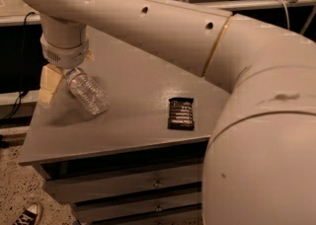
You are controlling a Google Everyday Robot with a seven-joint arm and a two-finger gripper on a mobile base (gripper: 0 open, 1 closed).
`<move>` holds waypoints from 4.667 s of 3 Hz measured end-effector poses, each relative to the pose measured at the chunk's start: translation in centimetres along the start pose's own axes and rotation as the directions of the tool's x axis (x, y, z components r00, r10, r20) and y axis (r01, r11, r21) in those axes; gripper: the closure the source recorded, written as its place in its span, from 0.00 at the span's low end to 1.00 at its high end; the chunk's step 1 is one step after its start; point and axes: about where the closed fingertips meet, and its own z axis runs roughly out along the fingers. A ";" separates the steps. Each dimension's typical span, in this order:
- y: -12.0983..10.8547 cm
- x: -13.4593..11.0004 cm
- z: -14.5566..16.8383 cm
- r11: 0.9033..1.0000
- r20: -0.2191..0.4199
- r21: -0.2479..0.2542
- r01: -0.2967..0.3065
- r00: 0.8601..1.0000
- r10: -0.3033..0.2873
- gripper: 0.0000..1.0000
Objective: Place water bottle upright
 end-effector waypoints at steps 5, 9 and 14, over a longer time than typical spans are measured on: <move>-5.7 -3.5 -0.8 0.986 -0.013 0.082 -0.144 0.989 0.146 0.87; -10.3 -0.5 -17.7 0.994 0.678 -0.033 0.108 0.733 -0.057 1.00; -10.2 9.1 -17.9 0.959 0.879 0.102 0.265 0.428 -0.212 1.00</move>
Offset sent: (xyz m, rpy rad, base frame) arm 0.0478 -0.0110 -0.0231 -0.1190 0.0386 -0.2124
